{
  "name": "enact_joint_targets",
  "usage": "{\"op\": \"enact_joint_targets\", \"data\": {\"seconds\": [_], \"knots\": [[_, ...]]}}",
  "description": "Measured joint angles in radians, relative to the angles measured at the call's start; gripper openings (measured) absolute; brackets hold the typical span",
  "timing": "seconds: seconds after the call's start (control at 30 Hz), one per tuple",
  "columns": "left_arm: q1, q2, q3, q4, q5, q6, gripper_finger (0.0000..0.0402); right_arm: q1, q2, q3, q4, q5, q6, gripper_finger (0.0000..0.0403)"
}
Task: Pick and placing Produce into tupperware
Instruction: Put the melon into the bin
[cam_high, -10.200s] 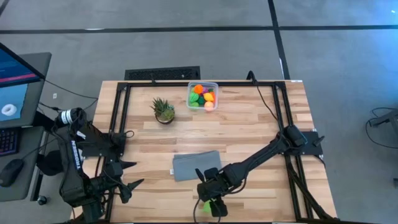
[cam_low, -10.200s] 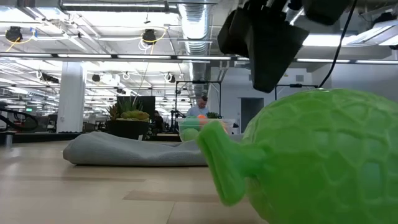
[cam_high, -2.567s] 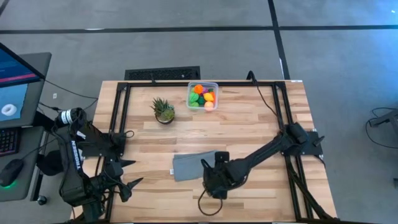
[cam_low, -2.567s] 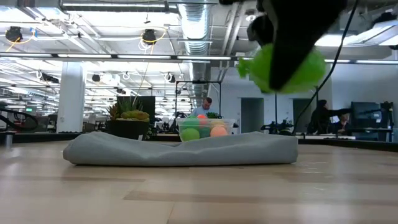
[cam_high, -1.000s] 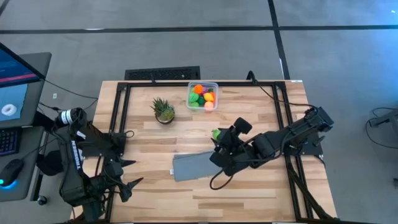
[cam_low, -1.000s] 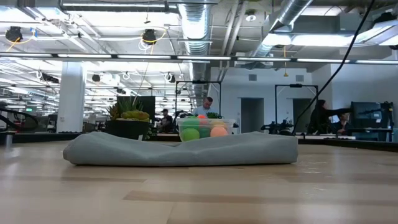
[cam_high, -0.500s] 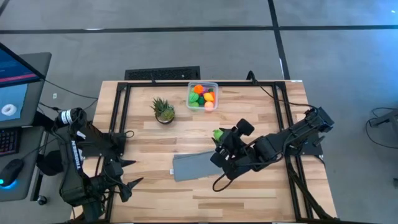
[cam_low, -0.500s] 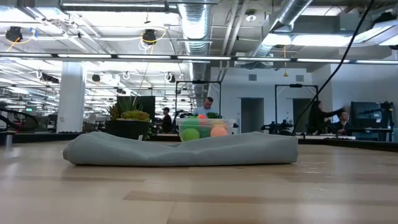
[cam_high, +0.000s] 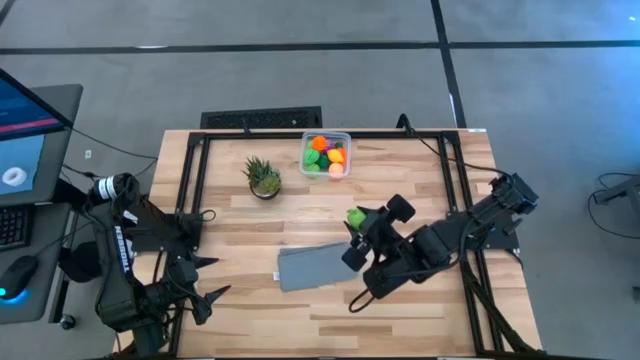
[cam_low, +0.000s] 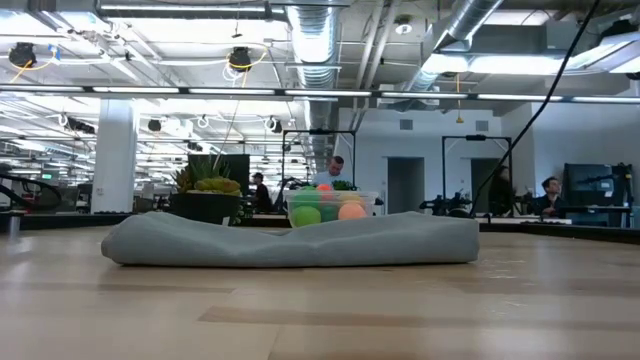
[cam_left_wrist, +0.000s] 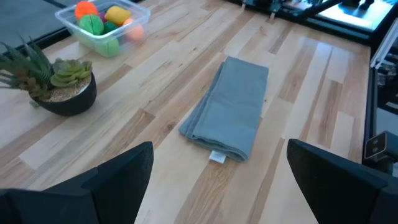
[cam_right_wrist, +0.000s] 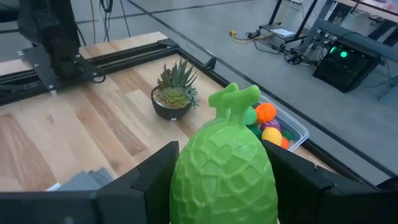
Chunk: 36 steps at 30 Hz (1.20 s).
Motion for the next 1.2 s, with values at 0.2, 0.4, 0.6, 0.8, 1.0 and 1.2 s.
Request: {"op": "enact_joint_targets", "data": {"seconds": [0.2,0.4,0.6,0.8,1.0,1.2], "knots": [[0.002,0.000,0.000,0.000,-0.024,0.001,0.0360,0.000,0.000,0.000,0.076,-0.009,-0.047,0.0235],[0.003,0.000,0.000,0.000,-0.031,0.002,0.0360,-0.033,0.000,0.000,0.284,-0.102,-0.262,0.0235],[0.003,0.000,0.000,0.002,-0.031,-0.006,0.0360,-0.089,0.000,0.000,0.509,-0.256,-0.473,0.0235],[0.003,0.000,0.000,0.025,-0.031,-0.008,0.0360,-0.165,0.001,0.000,0.706,-0.450,-0.620,0.0235],[0.003,0.000,0.000,0.052,-0.024,-0.009,0.0360,-0.231,0.012,0.000,0.800,-0.574,-0.681,0.0235],[0.003,0.000,0.000,0.066,-0.023,-0.009,0.0360,-0.299,0.026,0.000,0.831,-0.690,-0.709,0.0235]]}}
